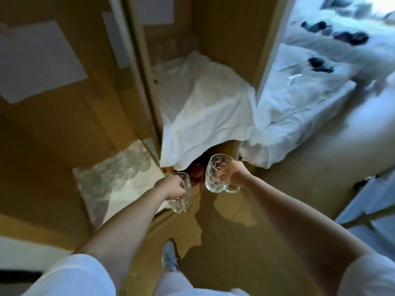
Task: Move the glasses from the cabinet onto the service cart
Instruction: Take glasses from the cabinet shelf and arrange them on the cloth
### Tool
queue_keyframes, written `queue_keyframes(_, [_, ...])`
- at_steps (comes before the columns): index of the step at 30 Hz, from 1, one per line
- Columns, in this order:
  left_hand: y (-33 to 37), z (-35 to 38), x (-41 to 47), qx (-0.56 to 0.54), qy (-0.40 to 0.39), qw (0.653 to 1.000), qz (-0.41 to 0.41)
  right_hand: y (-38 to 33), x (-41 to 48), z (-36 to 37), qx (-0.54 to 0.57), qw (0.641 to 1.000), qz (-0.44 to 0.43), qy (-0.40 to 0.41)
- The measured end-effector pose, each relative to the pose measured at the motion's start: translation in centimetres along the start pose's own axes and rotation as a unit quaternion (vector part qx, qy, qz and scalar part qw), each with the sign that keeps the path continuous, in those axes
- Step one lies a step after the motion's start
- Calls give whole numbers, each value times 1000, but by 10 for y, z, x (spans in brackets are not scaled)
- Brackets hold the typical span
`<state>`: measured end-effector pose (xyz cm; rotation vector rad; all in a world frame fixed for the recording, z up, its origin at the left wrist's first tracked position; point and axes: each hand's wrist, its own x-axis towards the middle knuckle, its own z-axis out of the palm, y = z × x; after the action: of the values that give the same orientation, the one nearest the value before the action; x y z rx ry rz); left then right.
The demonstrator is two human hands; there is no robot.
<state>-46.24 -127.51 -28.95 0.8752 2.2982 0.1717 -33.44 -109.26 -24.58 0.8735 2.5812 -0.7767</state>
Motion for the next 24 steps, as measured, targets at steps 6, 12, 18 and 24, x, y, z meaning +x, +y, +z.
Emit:
queue_keyframes(6, [86, -87, 32, 9, 96, 991, 93, 46, 9, -94, -12, 991, 28, 129])
queue_keyframes(12, [115, -185, 92, -3, 223, 969, 103, 20, 55, -167, 67, 972, 2, 226])
queue_keyframes(18, [119, -244, 149, 39, 281, 958, 48, -14, 133, -203, 93, 959, 0, 267])
queue_keyframes(24, [105, -252, 193, 95, 258, 961, 17, -48, 192, -228, 63, 972, -59, 220])
